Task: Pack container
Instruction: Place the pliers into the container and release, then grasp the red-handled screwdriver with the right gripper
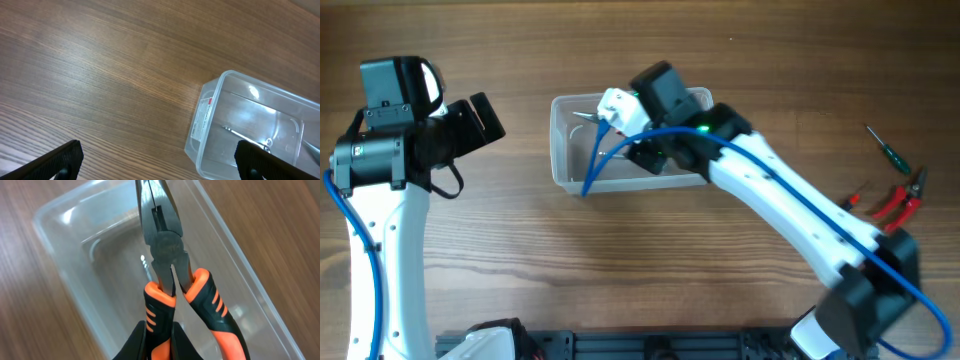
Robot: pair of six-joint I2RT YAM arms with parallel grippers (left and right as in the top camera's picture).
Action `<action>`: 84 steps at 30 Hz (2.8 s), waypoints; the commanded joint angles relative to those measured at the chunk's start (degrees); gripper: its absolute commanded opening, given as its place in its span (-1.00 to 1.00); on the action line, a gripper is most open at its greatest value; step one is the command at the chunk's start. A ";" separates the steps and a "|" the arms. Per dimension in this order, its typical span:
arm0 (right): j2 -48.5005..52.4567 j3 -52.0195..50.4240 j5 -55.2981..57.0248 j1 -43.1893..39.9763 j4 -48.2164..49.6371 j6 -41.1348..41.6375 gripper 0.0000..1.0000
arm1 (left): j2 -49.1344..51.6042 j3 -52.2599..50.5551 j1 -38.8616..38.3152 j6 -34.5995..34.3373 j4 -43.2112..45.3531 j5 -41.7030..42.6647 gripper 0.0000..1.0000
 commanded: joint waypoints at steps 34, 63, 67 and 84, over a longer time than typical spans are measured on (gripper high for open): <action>-22.91 2.71 20.00 -37.24 -33.81 75.52 0.99 | 0.22 -0.04 0.26 -0.72 0.79 0.46 1.00; -1.11 -26.51 7.43 -59.30 -7.93 60.28 0.98 | 0.22 -0.04 0.26 -0.74 0.96 0.48 1.00; 1.77 -27.36 7.06 -59.30 -5.33 60.06 0.98 | 0.22 -0.04 0.26 -0.74 0.96 0.48 0.99; 2.23 -35.34 2.99 -59.30 3.80 59.21 0.38 | 0.22 -0.04 0.26 -0.74 0.94 0.46 1.00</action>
